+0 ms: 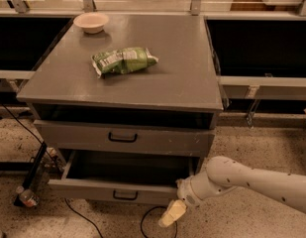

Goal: Open middle drawer

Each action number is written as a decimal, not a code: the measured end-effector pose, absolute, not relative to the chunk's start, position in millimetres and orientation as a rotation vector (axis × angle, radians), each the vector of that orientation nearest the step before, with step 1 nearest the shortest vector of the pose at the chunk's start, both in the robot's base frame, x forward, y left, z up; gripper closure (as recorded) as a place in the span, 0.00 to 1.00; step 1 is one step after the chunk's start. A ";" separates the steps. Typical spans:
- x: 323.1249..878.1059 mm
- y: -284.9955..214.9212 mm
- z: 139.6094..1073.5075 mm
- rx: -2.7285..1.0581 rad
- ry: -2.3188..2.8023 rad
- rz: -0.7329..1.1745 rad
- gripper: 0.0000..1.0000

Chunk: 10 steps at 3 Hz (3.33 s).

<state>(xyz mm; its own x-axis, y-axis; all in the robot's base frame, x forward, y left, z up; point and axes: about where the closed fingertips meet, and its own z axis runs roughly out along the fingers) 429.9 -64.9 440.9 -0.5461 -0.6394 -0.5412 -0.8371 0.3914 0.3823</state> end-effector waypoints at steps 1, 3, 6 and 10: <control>411.0 -76.4 439.9 -1.299 2.357 0.926 0.00; 387.5 -93.8 444.9 -1.297 2.367 0.922 0.00; 335.8 -120.2 443.8 -1.324 2.388 0.928 0.00; 304.7 -101.8 451.4 -1.454 2.346 1.024 0.00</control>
Offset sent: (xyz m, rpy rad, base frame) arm -0.0741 -0.0590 0.0102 -0.0047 0.0227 -0.0137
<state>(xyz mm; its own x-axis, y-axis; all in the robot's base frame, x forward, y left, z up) 304.7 -101.8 451.4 -0.4975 -0.7110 -0.4969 -0.8478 0.2774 0.4519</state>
